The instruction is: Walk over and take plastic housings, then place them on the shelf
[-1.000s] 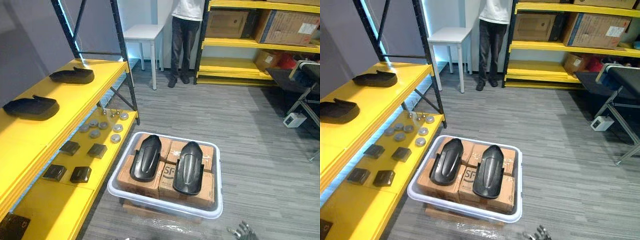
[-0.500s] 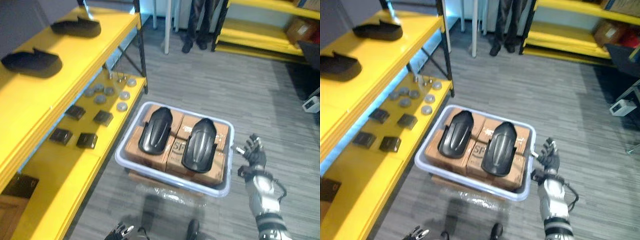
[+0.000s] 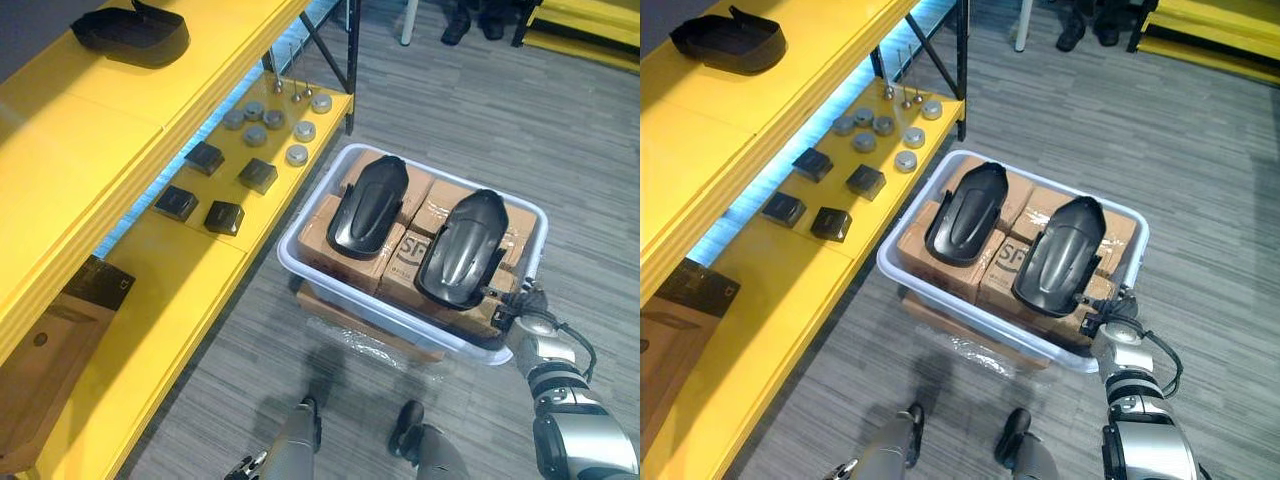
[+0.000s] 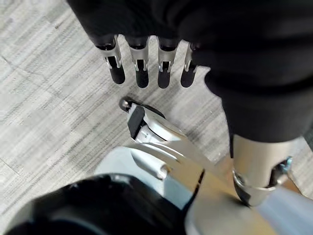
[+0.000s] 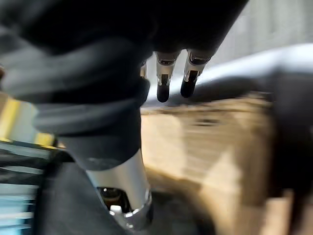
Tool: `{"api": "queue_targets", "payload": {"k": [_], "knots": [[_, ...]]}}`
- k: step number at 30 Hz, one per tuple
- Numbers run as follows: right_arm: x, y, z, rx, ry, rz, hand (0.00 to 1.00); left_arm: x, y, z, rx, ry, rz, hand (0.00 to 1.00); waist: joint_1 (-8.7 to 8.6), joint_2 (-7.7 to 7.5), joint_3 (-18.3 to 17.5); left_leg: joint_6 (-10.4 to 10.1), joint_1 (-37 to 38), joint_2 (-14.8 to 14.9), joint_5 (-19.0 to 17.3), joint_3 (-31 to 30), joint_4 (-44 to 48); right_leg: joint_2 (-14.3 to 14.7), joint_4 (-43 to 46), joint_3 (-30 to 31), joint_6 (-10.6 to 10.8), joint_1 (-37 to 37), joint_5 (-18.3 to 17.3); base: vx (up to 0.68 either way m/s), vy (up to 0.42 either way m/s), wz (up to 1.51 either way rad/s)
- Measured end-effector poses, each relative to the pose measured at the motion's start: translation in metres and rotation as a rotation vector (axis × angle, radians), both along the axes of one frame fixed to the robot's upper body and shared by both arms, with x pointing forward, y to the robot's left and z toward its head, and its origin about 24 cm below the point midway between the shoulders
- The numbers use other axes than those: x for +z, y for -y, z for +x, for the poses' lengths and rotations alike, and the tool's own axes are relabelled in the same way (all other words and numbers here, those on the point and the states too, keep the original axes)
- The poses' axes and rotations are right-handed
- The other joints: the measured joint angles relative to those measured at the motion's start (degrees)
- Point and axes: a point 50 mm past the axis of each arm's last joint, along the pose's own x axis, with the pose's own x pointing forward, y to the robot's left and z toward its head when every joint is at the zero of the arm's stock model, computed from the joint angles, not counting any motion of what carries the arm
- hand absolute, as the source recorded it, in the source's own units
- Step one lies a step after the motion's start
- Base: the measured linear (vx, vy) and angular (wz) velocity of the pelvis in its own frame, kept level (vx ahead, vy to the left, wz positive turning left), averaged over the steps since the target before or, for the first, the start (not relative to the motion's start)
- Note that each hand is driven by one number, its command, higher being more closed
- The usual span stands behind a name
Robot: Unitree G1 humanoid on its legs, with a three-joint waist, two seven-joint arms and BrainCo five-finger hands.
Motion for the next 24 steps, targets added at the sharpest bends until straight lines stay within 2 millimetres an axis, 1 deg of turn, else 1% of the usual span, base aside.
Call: {"api": "queue_targets", "payload": {"k": [1, 2, 4, 5, 6, 8, 11, 12, 14, 17, 20, 22, 23, 24], "knots": [[0.002, 0.001, 0.001, 0.002, -0.001, 0.0, 1.0, 0.0, 0.0, 0.001, 0.006, 0.002, -0.009, 0.0, -0.01, 0.09, 0.05, 0.08, -1.18, -0.06, -0.08, -0.14, 0.83, -0.24, 0.85, -0.01, 0.03, -1.08, -0.19, -0.08, 0.013, 0.16], [0.015, 0.003, 0.005, -0.006, 0.016, -0.02, 1.0, 0.0, 0.001, 0.002, 0.037, 0.007, -0.033, 0.0, -0.19, 0.61, 0.38, 0.26, -4.56, -0.05, -0.73, -0.92, 3.83, -0.76, 3.32, -0.56, -0.26, -3.62, -0.82, -0.06, 0.015, 0.16], [0.022, 0.008, 0.006, -0.024, 0.022, -0.04, 1.0, 0.001, 0.001, 0.004, 0.054, 0.017, -0.046, 0.0, -0.05, 0.69, 0.43, 0.17, -6.53, -0.03, -1.33, -1.27, 5.94, -1.26, 5.41, -0.74, -0.44, -5.26, -1.48, -0.08, 0.026, 0.16], [0.028, 0.014, 0.005, -0.051, 0.01, -0.056, 1.0, 0.001, 0.002, 0.006, 0.068, 0.026, -0.056, 0.0, 0.16, 0.78, 0.48, 0.33, -8.61, -0.03, -1.85, -1.51, 8.18, -1.86, 7.67, -0.8, -0.54, -6.87, -2.25, -0.09, 0.031, 0.14], [0.031, 0.017, 0.005, -0.063, 0.003, -0.07, 1.0, 0.002, 0.002, 0.008, 0.074, 0.032, -0.062, 0.0, 0.5, 0.8, 0.5, 0.59, -9.52, -0.04, -2.17, -1.56, 9.13, -2.1, 8.55, -0.79, -0.67, -7.73, -2.42, -0.09, 0.031, 0.1], [0.038, 0.02, 0.006, -0.082, -0.001, -0.075, 1.0, 0.003, 0.003, 0.009, 0.089, 0.041, -0.068, 0.0, 0.62, 0.83, 0.52, 0.54, -10.82, -0.04, -2.46, -1.48, 10.03, -2.51, 9.27, -0.71, -0.69, -8.97, -2.46, -0.1, 0.033, 0.03], [0.041, 0.022, 0.006, -0.084, -0.022, -0.115, 1.0, 0.003, 0.003, 0.008, 0.09, 0.049, -0.065, 0.0, 0.58, 1.03, 0.59, 0.62, -10.95, 1.56, -2.39, 0.39, 9.86, -2.85, 9.42, -0.78, -0.79, -9.18, -2.49, -0.1, 0.003, 0.06], [0.041, 0.021, 0.006, -0.082, -0.034, -0.138, 1.0, 0.003, 0.002, 0.008, 0.09, 0.06, -0.062, 0.0, 0.61, 1.03, 0.59, 0.71, -10.62, 2.45, -2.29, 1.46, 9.43, -2.93, 9.29, -0.72, -0.91, -9.18, -2.48, -0.09, -0.023, 0.0], [0.044, 0.018, 0.009, -0.073, -0.041, -0.153, 1.0, 0.003, 0.002, 0.007, 0.091, 0.069, -0.06, 0.0, 0.64, 1.04, 0.58, 0.56, -9.85, 2.95, -1.67, 2.43, 8.37, -2.93, 8.68, -0.66, -1.04, -9.1, -2.4, -0.05, -0.011, -0.13], [0.047, 0.015, 0.012, -0.06, -0.044, -0.178, 1.0, 0.004, 0.003, 0.008, 0.087, 0.091, -0.059, 0.0, 0.62, 1.25, 0.58, 0.27, -7.6, 2.94, 0.12, 3.26, 4.26, -2.68, 5.73, -0.96, -1.04, -7.7, -2.28, -0.03, -0.018, -0.11], [0.039, 0.014, 0.009, -0.041, -0.121, -0.221, 1.0, 0.009, 0.003, 0.015, 0.077, 0.14, -0.053, 0.0, 0.33, 1.45, 0.61, -0.31, -2.86, 2.94, 1.67, 3.88, 0.29, -2.27, 3.2, -1.45, -1.54, -3.82, -1.28, 0.01, -0.045, 0.0], [0.03, 0.014, 0.006, -0.012, -0.172, -0.247, 1.0, 0.019, 0.005, 0.029, 0.061, 0.223, -0.066, 0.0, -0.29, 1.61, 0.59, -0.47, 0.17, 3.13, 2.27, 3.71, -1.72, -1.88, 1.92, -2.49, -1.58, -0.6, -0.87, 0.05, -0.04, 0.1], [0.028, 0.015, 0.005, -0.007, -0.186, -0.257, 1.0, 0.023, 0.006, 0.033, 0.056, 0.245, -0.072, 0.0, -0.31, 1.61, 0.6, -0.91, 1.03, 3.23, 2.6, 3.73, -2.44, -1.69, 1.38, -2.62, -1.66, 0.14, -0.82, 0.08, -0.018, 0.05], [0.026, 0.016, 0.004, -0.002, -0.213, -0.275, 1.0, 0.028, 0.014, 0.042, 0.026, 0.281, -0.087, 0.0, -0.6, 1.59, 0.61, -1.11, 2.92, 3.36, 2.85, 3.8, -3.74, -1.31, 0.27, -2.87, -1.75, 1.91, -0.75, 0.08, -0.006, 0.0]]}}
